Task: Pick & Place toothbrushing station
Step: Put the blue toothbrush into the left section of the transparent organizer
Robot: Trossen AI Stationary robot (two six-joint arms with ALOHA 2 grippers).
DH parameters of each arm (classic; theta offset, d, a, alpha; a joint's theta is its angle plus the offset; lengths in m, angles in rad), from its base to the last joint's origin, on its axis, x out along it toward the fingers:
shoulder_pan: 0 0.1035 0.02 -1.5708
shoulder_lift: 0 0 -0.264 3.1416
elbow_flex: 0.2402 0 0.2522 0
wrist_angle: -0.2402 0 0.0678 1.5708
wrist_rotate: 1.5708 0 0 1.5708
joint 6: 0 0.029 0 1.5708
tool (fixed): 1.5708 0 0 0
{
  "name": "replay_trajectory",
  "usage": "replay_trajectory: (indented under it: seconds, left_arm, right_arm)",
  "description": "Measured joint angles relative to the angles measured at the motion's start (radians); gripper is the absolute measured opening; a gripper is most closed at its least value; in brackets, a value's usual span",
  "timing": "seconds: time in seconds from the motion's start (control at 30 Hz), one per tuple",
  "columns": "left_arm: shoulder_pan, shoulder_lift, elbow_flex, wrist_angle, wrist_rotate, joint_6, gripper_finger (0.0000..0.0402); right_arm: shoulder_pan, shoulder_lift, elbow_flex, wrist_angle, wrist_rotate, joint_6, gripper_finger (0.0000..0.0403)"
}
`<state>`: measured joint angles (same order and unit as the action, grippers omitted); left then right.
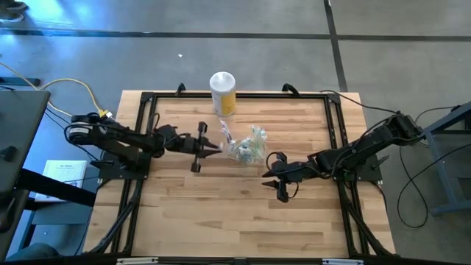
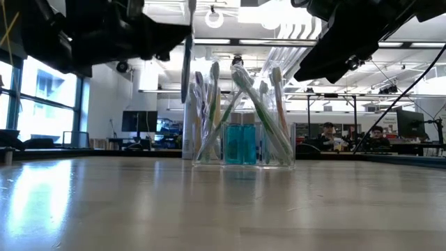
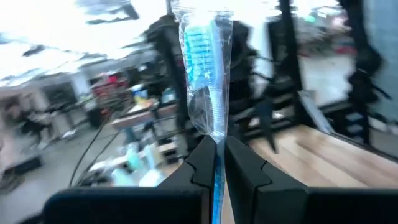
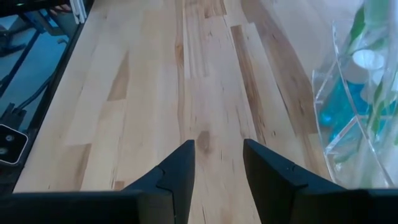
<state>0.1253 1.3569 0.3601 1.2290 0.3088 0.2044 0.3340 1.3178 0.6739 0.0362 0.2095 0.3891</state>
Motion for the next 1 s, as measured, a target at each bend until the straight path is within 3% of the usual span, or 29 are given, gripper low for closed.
replay_trajectory:
  seconds: [0.27,0.4,0.57,1.0]
  left_arm:
    - [-0.001,0.172,-0.001,0.214,-0.175,-0.071,0.0017]
    - [0.0,0.249,-0.001,0.335,-0.208,-0.08,0.0017]
    - [0.0,0.312,0.032,0.336,-0.292,-0.125,0.0017]
    - [0.0,0.412,0.098,0.329,-0.324,-0.131,0.0017]
  right_arm:
    - [0.0,0.0,0.0,0.024,0.001,-0.001,0.0128]
    - [0.0,0.0,0.0,0.034,0.001,-0.019,0.0128]
    - [0.0,0.0,0.0,0.035,0.0,-0.023,0.0128]
    - [0.0,0.0,0.0,0.032,0.0,-0.023,0.0128]
